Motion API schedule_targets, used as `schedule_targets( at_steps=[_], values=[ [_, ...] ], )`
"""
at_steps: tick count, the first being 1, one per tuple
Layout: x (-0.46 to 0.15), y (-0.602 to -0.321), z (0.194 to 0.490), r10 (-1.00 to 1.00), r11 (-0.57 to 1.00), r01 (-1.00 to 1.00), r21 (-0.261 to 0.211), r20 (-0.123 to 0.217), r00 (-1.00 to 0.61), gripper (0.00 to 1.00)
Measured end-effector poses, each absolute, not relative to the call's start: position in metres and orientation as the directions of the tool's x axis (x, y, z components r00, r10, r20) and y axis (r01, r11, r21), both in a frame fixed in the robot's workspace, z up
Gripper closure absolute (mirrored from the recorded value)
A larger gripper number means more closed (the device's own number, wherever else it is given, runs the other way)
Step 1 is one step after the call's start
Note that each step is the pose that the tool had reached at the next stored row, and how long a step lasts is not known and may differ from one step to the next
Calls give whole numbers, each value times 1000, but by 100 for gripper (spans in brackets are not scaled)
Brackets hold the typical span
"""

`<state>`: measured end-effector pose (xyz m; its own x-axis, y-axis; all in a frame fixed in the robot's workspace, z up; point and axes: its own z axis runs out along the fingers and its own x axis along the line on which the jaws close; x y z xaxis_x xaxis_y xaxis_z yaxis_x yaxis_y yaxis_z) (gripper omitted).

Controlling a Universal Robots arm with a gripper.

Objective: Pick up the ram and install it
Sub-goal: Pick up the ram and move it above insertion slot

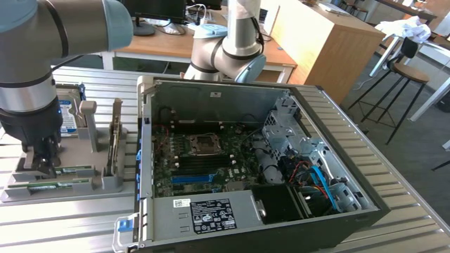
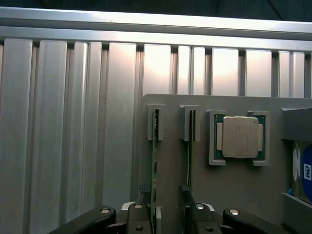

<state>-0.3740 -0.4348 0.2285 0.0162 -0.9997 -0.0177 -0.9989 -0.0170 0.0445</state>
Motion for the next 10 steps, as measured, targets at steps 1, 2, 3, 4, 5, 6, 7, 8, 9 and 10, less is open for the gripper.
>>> schedule_targets(
  at_steps=[1,2,3,4,5,6,7,8,9,10],
  values=[
    [-374,-435,228,-1000,-17,-999,45,-18,16,64],
    [-374,-435,228,-1000,-17,-999,45,-18,16,64],
    [-374,-435,228,-1000,-17,-999,45,-18,16,64],
    [-374,-435,228,-1000,-17,-999,45,-18,16,64],
    [-374,-435,228,-1000,-17,-999,45,-18,16,64],
    [-374,-435,228,-1000,-17,-999,44,-18,16,64],
    [-374,-436,228,-1000,-17,-999,44,-18,16,64],
    [-374,-437,228,-1000,-17,-999,44,-18,16,64],
    [-374,-437,228,-1000,-17,-999,45,-18,16,64],
    [-374,-437,228,-1000,-17,-999,45,-18,16,64]
  ],
)
